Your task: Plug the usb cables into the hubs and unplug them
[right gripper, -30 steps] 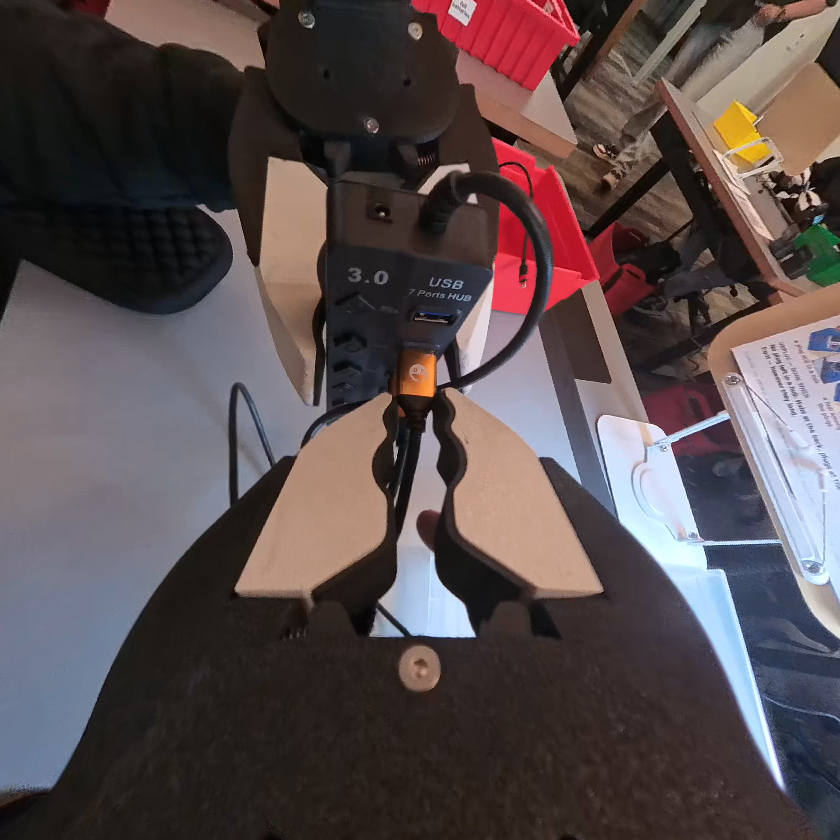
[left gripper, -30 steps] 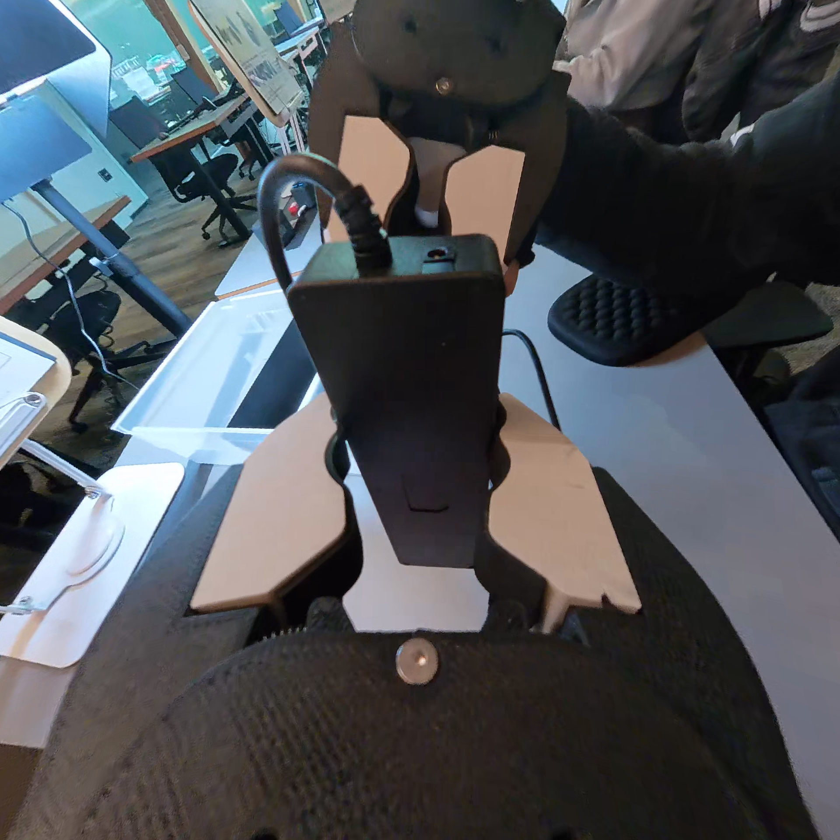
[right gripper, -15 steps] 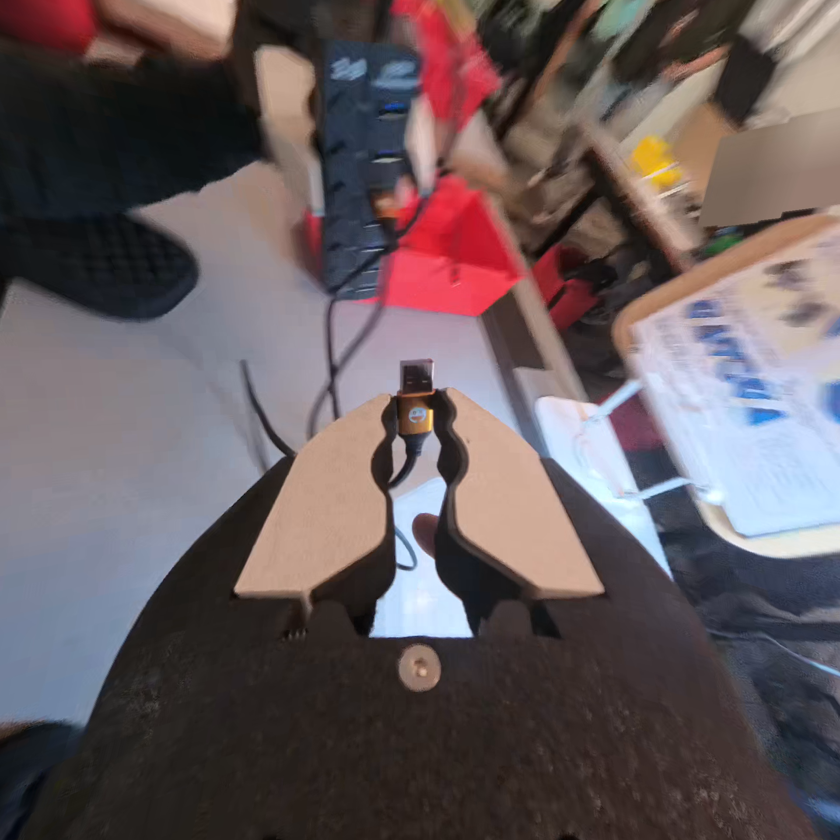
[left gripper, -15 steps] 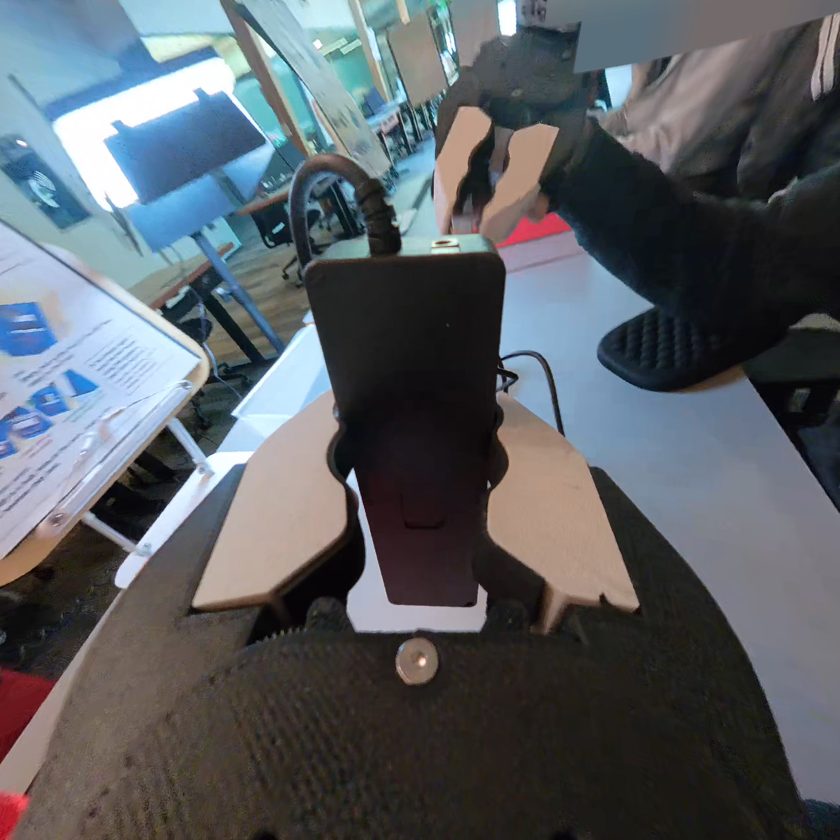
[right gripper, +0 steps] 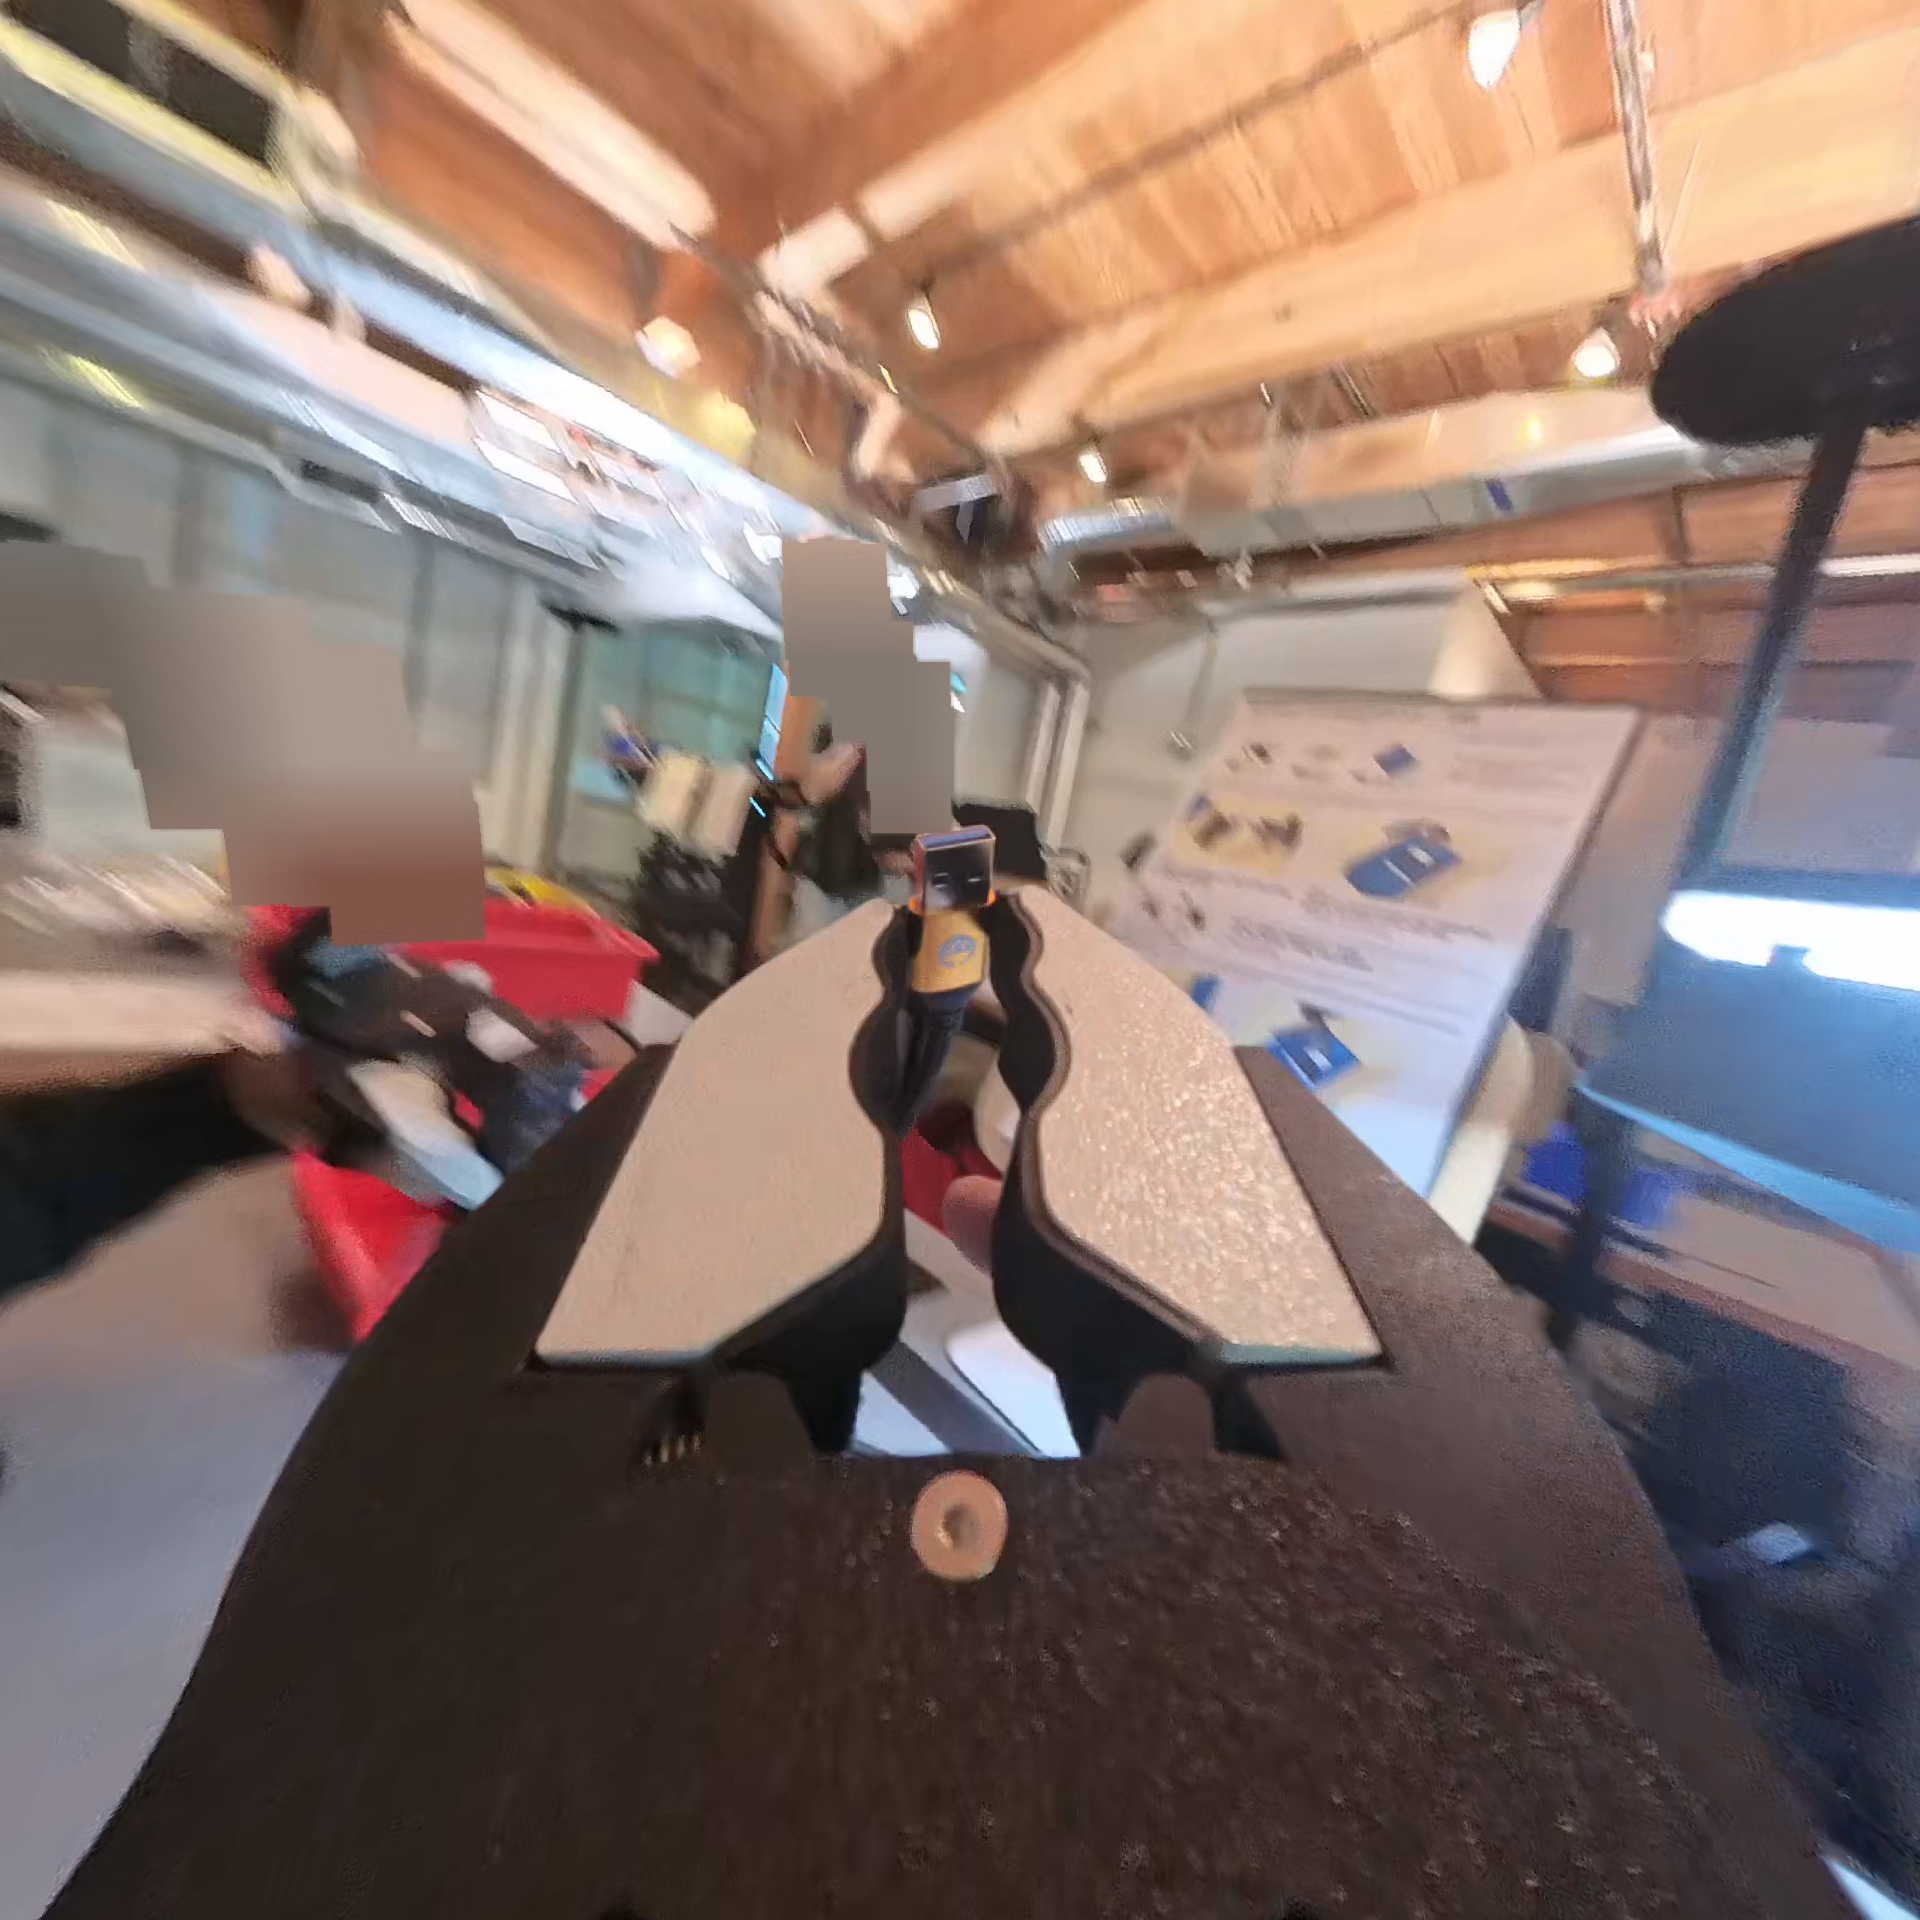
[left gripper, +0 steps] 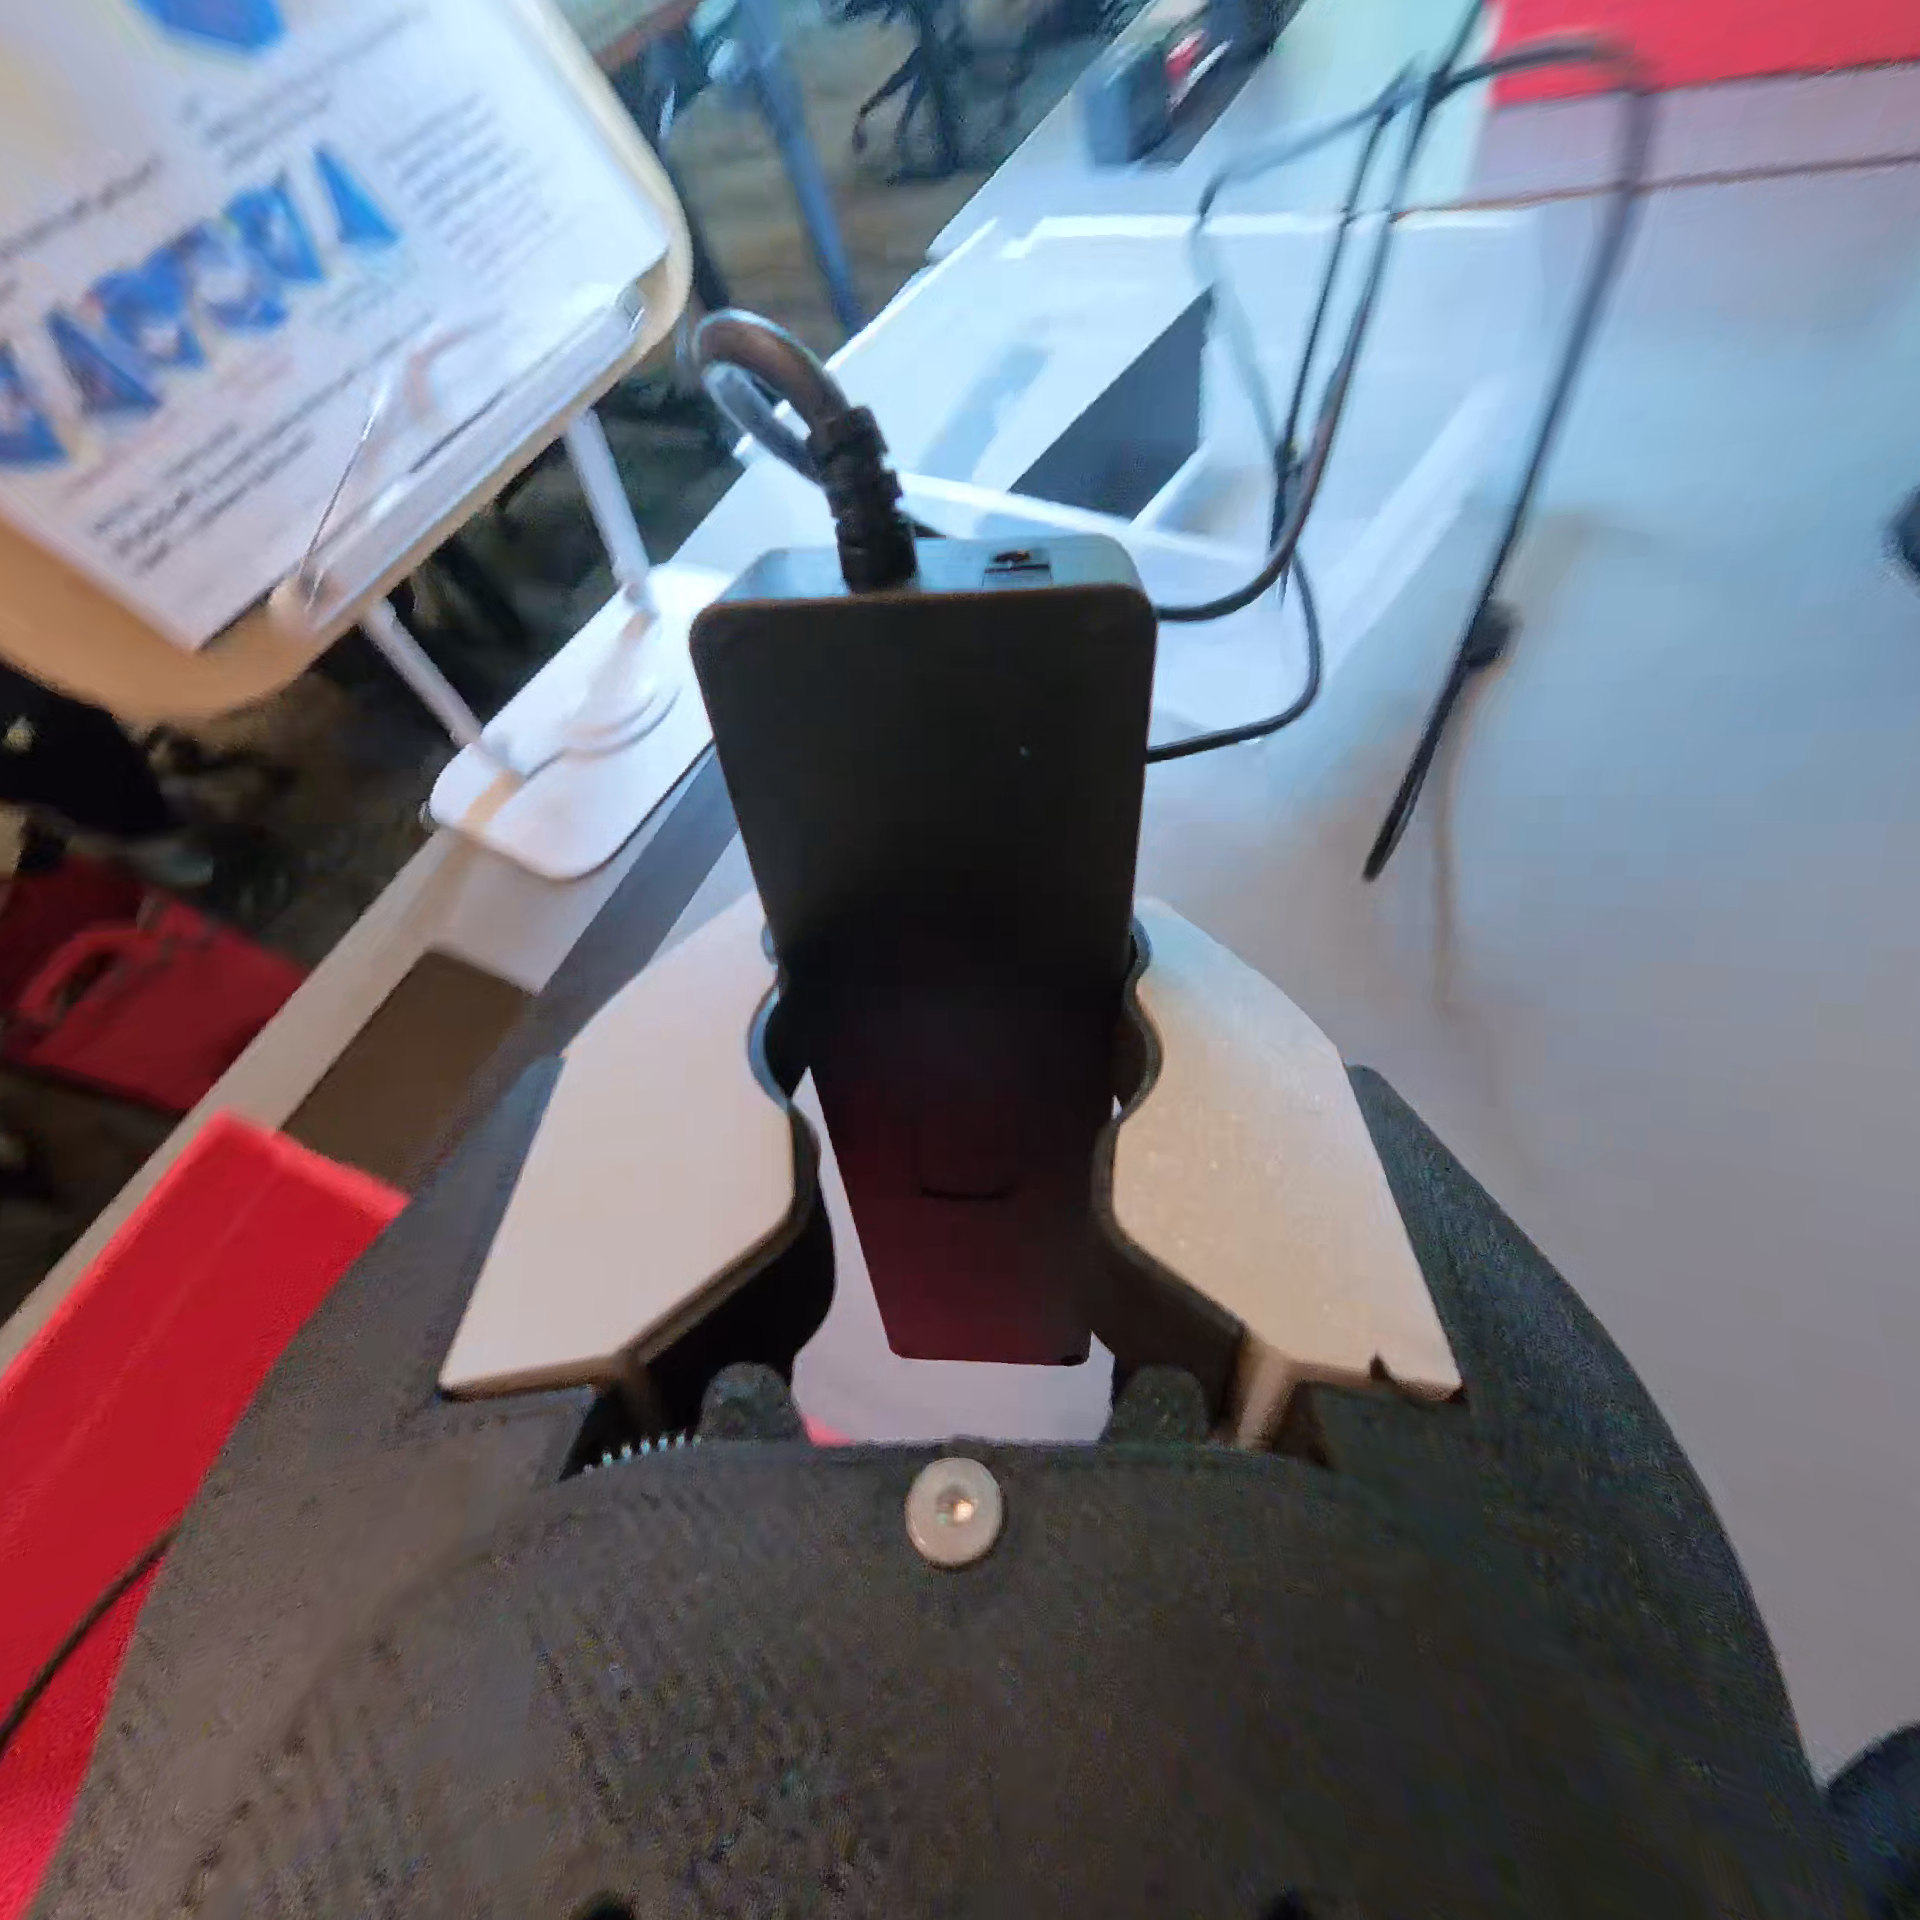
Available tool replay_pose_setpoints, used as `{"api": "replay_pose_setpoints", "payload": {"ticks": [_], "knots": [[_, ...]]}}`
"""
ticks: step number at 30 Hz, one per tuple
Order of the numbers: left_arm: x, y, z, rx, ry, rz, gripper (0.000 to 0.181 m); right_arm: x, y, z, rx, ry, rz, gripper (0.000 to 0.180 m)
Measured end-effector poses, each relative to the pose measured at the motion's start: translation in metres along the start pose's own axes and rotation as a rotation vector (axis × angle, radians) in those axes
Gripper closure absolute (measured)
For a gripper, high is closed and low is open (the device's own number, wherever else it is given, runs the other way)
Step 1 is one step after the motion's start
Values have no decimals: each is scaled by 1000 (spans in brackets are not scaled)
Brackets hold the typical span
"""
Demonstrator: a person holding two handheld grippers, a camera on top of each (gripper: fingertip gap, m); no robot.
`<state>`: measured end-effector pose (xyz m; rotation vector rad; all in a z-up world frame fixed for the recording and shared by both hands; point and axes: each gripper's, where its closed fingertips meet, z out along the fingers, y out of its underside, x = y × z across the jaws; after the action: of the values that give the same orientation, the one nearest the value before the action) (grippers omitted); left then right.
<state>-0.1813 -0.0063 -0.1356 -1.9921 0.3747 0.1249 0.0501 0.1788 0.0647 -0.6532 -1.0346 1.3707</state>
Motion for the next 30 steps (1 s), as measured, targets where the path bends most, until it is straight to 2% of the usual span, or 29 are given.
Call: {"api": "replay_pose_setpoints", "payload": {"ticks": [4,6,9,12,16,20,27,30], "knots": [[-24,26,14,-114,-107,-87,120,-30,-65,-27,178,-165,86,166],[-24,30,17,-128,-107,-107,122,-40,-90,-41,250,-205,104,165],[-31,38,15,-165,-138,-133,122,-31,-115,-61,349,-167,119,166],[-31,39,9,-150,-117,-157,121,-9,-117,-73,354,-51,95,165],[-19,18,-5,-58,-17,-171,123,19,-81,-51,184,97,3,165],[0,-8,-21,46,90,-138,123,38,-31,-14,-2,120,-44,165],[15,-53,-55,228,159,-102,124,35,32,8,-131,56,75,165],[16,-63,-66,261,137,-78,124,38,65,7,-267,74,117,165]]}}
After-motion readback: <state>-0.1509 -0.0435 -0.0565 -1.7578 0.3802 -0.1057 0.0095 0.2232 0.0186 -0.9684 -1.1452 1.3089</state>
